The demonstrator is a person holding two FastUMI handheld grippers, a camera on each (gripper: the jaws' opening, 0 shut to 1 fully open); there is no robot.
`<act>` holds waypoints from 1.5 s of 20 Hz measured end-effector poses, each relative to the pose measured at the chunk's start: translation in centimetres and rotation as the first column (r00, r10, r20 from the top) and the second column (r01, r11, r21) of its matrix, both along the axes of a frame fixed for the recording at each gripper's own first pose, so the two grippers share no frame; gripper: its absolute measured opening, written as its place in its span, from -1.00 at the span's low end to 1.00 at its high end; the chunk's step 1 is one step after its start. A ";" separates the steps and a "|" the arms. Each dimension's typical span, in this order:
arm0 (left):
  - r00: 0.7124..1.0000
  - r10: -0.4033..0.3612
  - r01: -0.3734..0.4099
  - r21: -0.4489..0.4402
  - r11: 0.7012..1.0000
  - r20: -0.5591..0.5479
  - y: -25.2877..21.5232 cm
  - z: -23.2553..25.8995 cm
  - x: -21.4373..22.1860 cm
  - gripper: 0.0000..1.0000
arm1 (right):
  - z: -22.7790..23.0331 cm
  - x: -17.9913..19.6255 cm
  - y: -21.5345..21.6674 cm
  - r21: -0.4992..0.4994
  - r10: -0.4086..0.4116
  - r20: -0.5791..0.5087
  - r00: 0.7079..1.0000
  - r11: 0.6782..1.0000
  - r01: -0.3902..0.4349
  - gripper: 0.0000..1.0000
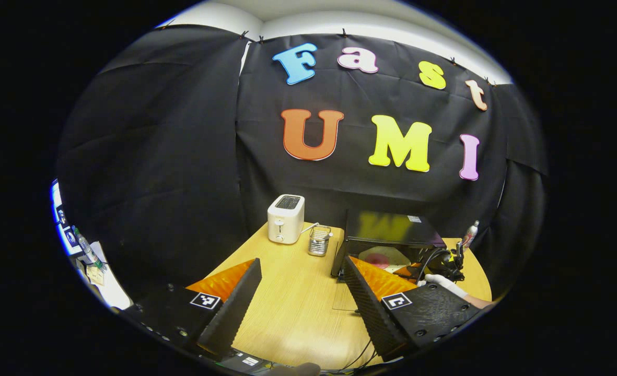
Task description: Open the electric oven with the left hand, put the food in, and close the electric oven.
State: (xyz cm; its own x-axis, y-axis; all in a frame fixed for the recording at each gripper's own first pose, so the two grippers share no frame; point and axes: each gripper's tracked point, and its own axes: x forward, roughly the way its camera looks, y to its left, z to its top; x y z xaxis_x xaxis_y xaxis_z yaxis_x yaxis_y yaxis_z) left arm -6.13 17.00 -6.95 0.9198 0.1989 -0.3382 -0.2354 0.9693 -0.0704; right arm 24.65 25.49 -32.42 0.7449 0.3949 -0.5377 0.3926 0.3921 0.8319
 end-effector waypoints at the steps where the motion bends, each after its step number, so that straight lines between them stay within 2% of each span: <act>1: 1.000 -0.002 0.002 -0.007 1.000 0.002 -0.3 0.0 0.2 0.92 | 0.5 0.2 -0.3 0.020 0.004 0.019 1.000 1.000 -0.004 -0.91; 2: 1.000 -0.008 0.008 -0.011 1.000 0.006 -0.5 0.0 0.4 0.92 | 1.2 0.2 -0.6 0.027 0.015 0.047 0.999 0.999 -0.016 -0.80; 3: 1.000 -0.009 0.009 -0.011 1.000 0.007 -0.6 0.0 0.4 0.93 | 1.1 0.3 -0.5 0.015 0.026 0.052 0.998 1.000 -0.026 -0.91; 4: 1.000 -0.014 0.015 -0.013 1.000 0.014 -0.8 0.0 0.7 0.92 | 1.7 -0.1 -1.3 0.006 0.028 0.062 0.998 1.000 -0.028 -0.65; 5: 1.000 -0.020 0.020 -0.014 1.000 0.021 -1.1 0.0 1.0 0.92 | 2.0 0.1 -1.2 0.000 0.037 0.080 0.996 0.999 -0.037 -0.51; 6: 0.999 -0.027 0.027 -0.014 1.000 0.024 -1.3 0.0 1.1 0.92 | 2.5 -0.5 -1.3 -0.017 0.066 0.081 0.994 0.998 -0.065 -0.53; 7: 0.999 -0.034 0.035 -0.009 0.999 0.033 -1.4 -0.2 1.1 0.93 | 2.9 -1.1 -1.5 -0.040 0.087 0.089 0.992 0.996 -0.084 -0.23; 8: 0.998 -0.043 0.043 -0.007 0.999 0.037 -1.5 -0.3 1.3 0.92 | 3.2 -1.7 -1.9 -0.072 0.106 0.094 0.990 0.992 -0.100 -0.14; 10: 0.996 -0.068 0.068 -0.009 0.998 0.056 -2.4 -0.2 1.5 0.92 | 4.0 -3.2 -2.9 -0.134 0.147 0.106 0.984 0.982 -0.132 0.26; 11: 0.995 -0.084 0.085 -0.010 0.996 0.061 -3.0 -0.3 1.6 0.92 | 4.5 -4.2 -3.7 -0.172 0.165 0.119 0.979 0.975 -0.143 0.36; 12: 0.993 -0.098 0.098 -0.009 0.995 0.067 -3.4 -0.5 1.8 0.92 | 5.1 -5.0 -4.5 -0.212 0.174 0.135 0.975 0.967 -0.144 0.60; 13: 0.991 -0.116 0.117 -0.010 0.993 0.073 -3.9 -0.8 2.0 0.92 | 5.4 -5.9 -5.6 -0.260 0.185 0.144 0.972 0.955 -0.143 0.70; 14: 0.988 -0.133 0.134 -0.010 0.991 0.076 -4.4 -1.1 2.0 0.92 | 5.8 -7.0 -6.6 -0.313 0.200 0.151 0.968 0.939 -0.145 0.60; 15: 0.984 -0.156 0.157 -0.007 0.988 0.081 -5.0 -1.5 2.2 0.92 | 6.3 -8.0 -7.8 -0.368 0.208 0.165 0.964 0.920 -0.136 0.70; 18: 0.973 -0.216 0.217 -0.004 0.976 0.078 -7.1 -2.8 2.7 0.93 | 8.1 -11.6 -12.1 -0.550 0.221 0.224 0.949 0.832 -0.064 0.69; 20: 0.964 -0.251 0.253 -0.010 0.967 0.081 -8.9 -3.5 3.1 0.93 | 9.2 -14.7 -14.8 -0.671 0.259 0.240 0.936 0.741 -0.033 0.92; 23: 0.951 -0.297 0.298 0.000 0.954 0.091 -11.4 -3.7 3.1 0.92 | 11.0 -19.2 -18.9 -0.799 0.296 0.257 0.920 0.600 0.030 0.89; 25: 0.940 -0.329 0.329 0.022 0.944 0.093 -13.1 -4.1 3.7 0.92 | 12.6 -22.0 -21.4 -0.852 0.299 0.275 0.914 0.517 0.087 1.00; 26: 0.934 -0.349 0.347 0.032 0.937 0.081 -14.1 -4.5 3.9 0.92 | 13.3 -23.2 -23.0 -0.872 0.292 0.280 0.914 0.476 0.115 0.93; 28: 0.922 -0.379 0.378 0.033 0.925 0.073 -16.1 -5.2 4.0 0.92 | 14.2 -25.3 -25.0 -0.896 0.294 0.287 0.912 0.420 0.146 1.00; 29: 0.920 -0.389 0.388 0.026 0.921 0.054 -17.2 -5.9 3.8 0.92 | 14.8 -26.4 -25.7 -0.903 0.298 0.288 0.910 0.401 0.155 0.93; 30: 0.919 -0.394 0.393 0.023 0.919 0.031 -18.1 -7.0 3.3 0.92 | 15.3 -27.2 -26.5 -0.908 0.304 0.291 0.907 0.387 0.161 1.00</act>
State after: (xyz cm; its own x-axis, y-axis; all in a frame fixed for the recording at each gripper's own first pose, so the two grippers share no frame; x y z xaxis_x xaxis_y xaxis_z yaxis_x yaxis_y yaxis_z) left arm -2.84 -1.09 -13.96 0.9360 -0.1764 -0.3047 0.1676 0.9843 -0.0550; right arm -2.55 -1.03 -17.14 0.9484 -0.0885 -0.3044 0.0960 0.9953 0.0098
